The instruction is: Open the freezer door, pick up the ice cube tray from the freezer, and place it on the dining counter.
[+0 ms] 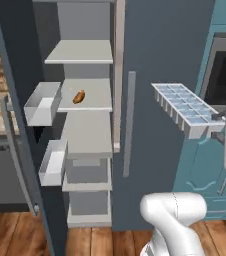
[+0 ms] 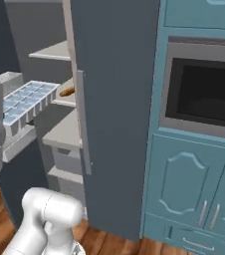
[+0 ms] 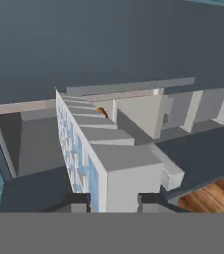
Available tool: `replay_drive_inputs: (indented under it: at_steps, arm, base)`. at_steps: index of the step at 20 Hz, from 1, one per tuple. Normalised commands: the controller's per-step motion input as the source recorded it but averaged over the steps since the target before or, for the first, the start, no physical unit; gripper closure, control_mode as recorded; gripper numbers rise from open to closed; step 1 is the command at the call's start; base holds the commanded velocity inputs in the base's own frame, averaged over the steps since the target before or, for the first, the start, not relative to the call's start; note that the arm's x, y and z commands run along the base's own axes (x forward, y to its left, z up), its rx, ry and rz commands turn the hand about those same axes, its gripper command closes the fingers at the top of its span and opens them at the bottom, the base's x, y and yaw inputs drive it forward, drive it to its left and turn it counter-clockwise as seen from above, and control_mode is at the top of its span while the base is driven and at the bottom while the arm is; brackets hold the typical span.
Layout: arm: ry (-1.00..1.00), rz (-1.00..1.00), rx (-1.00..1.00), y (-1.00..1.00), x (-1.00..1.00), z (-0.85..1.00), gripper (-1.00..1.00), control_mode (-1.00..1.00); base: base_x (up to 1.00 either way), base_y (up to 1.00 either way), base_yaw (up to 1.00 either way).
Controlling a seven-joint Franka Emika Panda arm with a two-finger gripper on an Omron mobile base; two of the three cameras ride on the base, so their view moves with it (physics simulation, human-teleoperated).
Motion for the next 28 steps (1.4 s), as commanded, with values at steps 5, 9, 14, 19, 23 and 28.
replay_drive_inputs:
  at_steps: [5, 9, 14, 19, 23, 28]
  arm:
    - [0.00, 0.00, 0.00, 0.00, 0.00, 0.00, 1.00, 1.00]
    - [0.00, 0.00, 0.00, 0.00, 0.00, 0.00, 1.00, 1.00]
    - [0.00, 0.00, 0.00, 0.00, 0.00, 0.00, 1.00, 1.00]
    - [0.00, 0.00, 0.00, 0.00, 0.00, 0.00, 1.00, 1.00]
    - [0.00, 0.00, 0.00, 0.00, 0.00, 0.00, 1.00, 1.00]
    - [0.00, 0.00, 0.00, 0.00, 0.00, 0.00, 1.00, 1.00]
  base:
    - [-0.98, -0.65, 0.78]
    - [-0.80, -0.29, 0.95]
    - [-0.77, -0.18, 0.98]
    - [-0.74, -0.06, 0.98]
    - [-0.49, 0.00, 0.99]
    - [-0.02, 0.00, 1.00]
